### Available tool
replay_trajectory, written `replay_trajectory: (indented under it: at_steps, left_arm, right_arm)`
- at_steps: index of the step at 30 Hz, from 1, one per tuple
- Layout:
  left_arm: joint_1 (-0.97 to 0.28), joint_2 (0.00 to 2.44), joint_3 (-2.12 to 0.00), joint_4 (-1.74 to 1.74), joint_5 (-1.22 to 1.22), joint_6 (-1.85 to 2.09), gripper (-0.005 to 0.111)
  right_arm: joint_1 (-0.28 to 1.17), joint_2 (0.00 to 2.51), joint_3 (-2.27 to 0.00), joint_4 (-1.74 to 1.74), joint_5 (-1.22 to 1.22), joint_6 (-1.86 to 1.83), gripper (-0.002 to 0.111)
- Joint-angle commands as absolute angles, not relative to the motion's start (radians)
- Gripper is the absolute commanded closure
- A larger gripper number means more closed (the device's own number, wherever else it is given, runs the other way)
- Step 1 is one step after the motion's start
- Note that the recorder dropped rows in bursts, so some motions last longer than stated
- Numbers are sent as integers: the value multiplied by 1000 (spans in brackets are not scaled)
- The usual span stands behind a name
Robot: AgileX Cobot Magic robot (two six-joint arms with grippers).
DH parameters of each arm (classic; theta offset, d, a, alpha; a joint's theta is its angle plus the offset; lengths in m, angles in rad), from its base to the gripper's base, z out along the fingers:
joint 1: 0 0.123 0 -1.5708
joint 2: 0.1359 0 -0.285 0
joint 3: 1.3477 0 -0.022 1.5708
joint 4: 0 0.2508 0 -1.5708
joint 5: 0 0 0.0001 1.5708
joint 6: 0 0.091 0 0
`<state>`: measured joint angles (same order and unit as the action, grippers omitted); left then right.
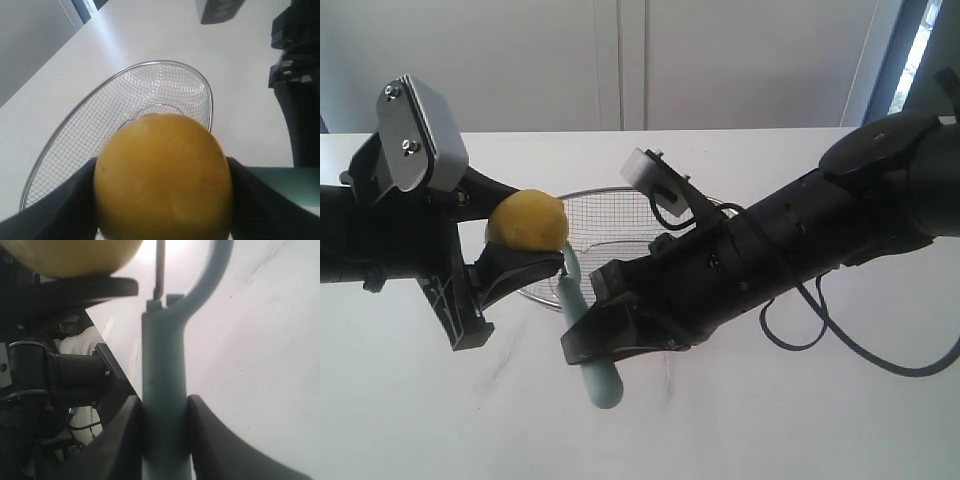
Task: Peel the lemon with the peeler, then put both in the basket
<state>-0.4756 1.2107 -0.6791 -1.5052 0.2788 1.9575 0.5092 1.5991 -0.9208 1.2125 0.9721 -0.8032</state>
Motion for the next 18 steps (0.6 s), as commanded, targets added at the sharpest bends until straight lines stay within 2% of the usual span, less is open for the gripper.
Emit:
replay_trajectory:
  at_steps: [1,18]
  left_arm:
    - [-482,1205,-688,-1541,307,2118,107]
    - [-482,1205,-688,-1541,308,2118,107]
  right_arm:
    - [496,1597,-918,1211,961,-803,108]
    - [397,1490,-918,1208,990,-801,108]
